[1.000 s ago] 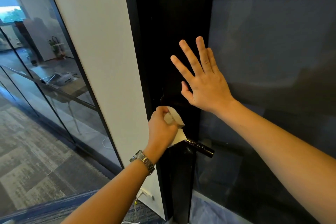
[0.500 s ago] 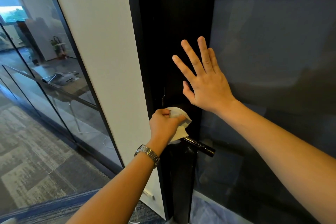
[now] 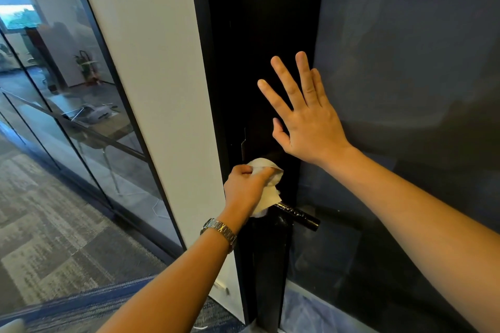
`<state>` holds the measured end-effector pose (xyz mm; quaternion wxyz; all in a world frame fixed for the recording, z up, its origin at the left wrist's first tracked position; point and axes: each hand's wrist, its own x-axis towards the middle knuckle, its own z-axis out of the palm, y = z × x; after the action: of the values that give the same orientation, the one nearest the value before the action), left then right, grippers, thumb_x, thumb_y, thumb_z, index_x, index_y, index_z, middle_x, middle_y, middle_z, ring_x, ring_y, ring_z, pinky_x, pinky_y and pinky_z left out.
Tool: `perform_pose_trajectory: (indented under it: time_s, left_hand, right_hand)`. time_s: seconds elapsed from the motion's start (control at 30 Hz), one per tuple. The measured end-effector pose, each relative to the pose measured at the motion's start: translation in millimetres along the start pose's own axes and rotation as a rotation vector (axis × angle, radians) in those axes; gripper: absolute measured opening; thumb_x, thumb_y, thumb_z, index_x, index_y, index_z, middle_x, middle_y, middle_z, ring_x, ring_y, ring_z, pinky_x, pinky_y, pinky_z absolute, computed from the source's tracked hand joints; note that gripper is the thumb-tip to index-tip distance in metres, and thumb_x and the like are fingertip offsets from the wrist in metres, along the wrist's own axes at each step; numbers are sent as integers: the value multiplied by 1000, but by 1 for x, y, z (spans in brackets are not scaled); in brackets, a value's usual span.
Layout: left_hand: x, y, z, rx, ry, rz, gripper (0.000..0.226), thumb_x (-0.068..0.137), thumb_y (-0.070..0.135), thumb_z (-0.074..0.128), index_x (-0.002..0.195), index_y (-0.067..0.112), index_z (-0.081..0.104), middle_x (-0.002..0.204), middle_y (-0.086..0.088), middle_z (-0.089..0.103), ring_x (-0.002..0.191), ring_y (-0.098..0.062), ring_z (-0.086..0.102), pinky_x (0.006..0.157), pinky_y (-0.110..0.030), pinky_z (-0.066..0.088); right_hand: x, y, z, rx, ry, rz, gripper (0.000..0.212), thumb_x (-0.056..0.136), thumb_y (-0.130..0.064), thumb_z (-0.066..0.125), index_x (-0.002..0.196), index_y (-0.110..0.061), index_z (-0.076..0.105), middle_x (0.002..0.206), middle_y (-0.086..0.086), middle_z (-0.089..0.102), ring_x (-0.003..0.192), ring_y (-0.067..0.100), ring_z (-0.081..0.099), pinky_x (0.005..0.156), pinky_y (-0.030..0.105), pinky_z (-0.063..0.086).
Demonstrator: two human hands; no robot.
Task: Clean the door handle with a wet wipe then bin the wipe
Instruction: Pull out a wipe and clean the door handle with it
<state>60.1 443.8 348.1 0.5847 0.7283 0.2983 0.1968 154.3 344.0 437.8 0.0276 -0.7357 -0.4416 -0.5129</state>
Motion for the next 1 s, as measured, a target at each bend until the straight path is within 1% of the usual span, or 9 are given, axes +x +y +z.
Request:
perform_pose_trajectory:
  time_s: [0.07,0.17,0.27,0.47,0.67,0.77,0.83,0.9,1.0]
  left_hand:
    - [-2,0,1,-36,-7,-60,54,72,40,72,115,19,47,108,-1,53,81,-15,59,53,-18,53]
    - [-6,5,-1,109,99,201,51,72,29,74,114,19,48,105,3,48,92,-14,53,60,-10,40]
    - [-5,9,-2,212,93,408,45,70,22,75,110,17,55,105,6,46,92,-10,48,64,-7,34]
    - [-3,4,0,139,63,119,54,73,35,72,116,16,46,108,0,51,76,-5,49,52,-6,36]
    - [-8,9,-5,423,71,636,35,83,20,63,118,16,57,119,1,50,104,-3,38,79,-6,34]
    - [-4,9,-17,630,-158,816,30,89,18,53,117,15,62,125,2,52,115,-3,33,102,-16,28]
    - [-1,10,-24,730,-302,835,30,92,18,48,119,14,62,128,2,50,122,-5,31,103,-12,19]
    - [-2,7,-21,665,-234,810,31,92,18,47,120,15,59,129,3,46,118,-3,33,95,-4,24]
    - [-14,8,-7,423,40,664,26,90,16,53,115,16,59,116,10,42,107,-3,37,78,4,29]
  right_hand:
    - [0,0,0,-11,1,1,63,87,-30,46,147,-17,30,153,18,26,139,43,12,115,49,15]
    - [0,0,1,-18,-2,2,63,88,-31,46,147,-17,29,154,18,26,139,43,13,115,49,16]
    - [0,-1,1,-18,-2,3,64,88,-31,46,148,-17,29,154,18,25,139,44,14,115,50,16]
    - [-1,-1,0,-13,1,-2,64,87,-31,46,147,-17,30,153,19,26,139,43,13,115,50,16]
    - [0,0,1,-20,-6,-2,64,88,-32,46,148,-17,29,154,19,25,139,43,12,115,50,14]
    - [0,0,0,-12,-6,-3,64,88,-30,47,148,-17,29,154,19,25,139,43,11,115,49,14]
    - [-1,0,-1,-7,-8,-6,64,87,-30,47,148,-17,29,154,19,25,139,43,11,115,49,14]
    - [-1,0,-1,7,-8,-8,64,87,-30,48,147,-17,30,154,19,25,139,43,12,115,49,14]
    - [-1,1,-1,26,-11,-5,64,88,-30,48,147,-17,30,154,19,24,139,43,11,115,49,14]
